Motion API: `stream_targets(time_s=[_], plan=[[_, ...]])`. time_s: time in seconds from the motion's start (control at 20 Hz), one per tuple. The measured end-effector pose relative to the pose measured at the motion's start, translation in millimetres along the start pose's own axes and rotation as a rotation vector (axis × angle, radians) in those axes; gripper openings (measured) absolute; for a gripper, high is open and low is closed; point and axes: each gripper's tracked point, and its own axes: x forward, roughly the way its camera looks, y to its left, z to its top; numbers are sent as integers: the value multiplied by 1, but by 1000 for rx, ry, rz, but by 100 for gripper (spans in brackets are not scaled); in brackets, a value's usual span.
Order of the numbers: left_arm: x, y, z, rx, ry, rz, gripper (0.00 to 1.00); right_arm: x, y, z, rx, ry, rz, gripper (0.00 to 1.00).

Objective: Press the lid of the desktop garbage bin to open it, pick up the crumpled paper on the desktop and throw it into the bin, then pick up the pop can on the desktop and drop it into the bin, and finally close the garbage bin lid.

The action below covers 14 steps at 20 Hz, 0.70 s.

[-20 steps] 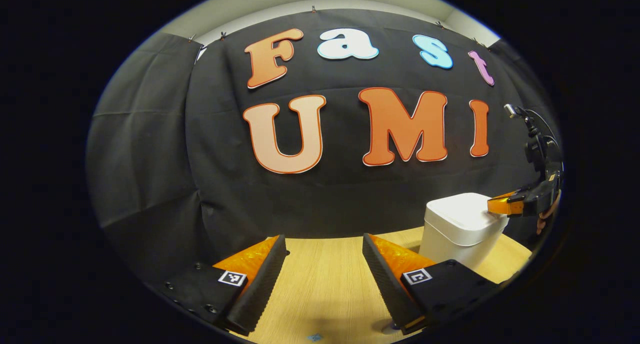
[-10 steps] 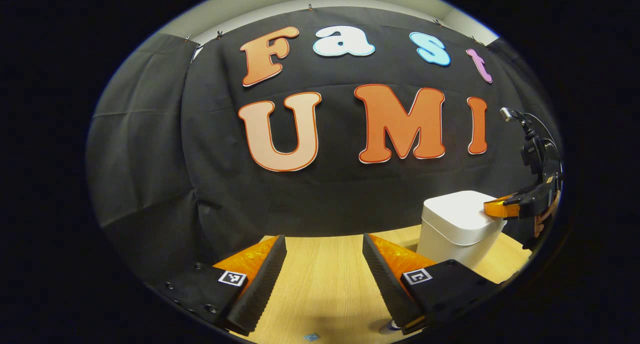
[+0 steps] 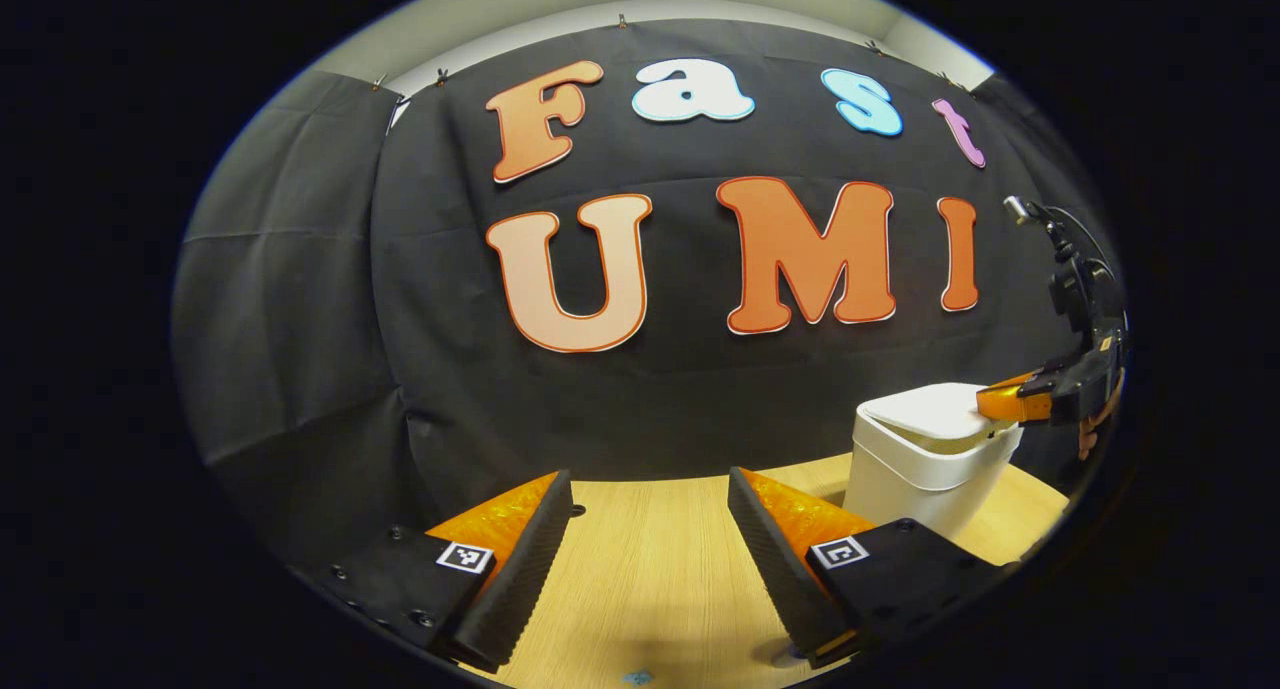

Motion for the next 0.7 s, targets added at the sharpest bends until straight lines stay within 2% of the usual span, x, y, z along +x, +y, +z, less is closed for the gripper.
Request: stream_targets(time_s=[0.4, 0.7], plan=[[-5, 2, -4, -7, 4, -13, 100, -27, 0, 33, -14, -105, -28, 2], [-4, -4, -17, -20, 33, -51, 99, -45, 5, 32, 16, -111, -22, 2]])
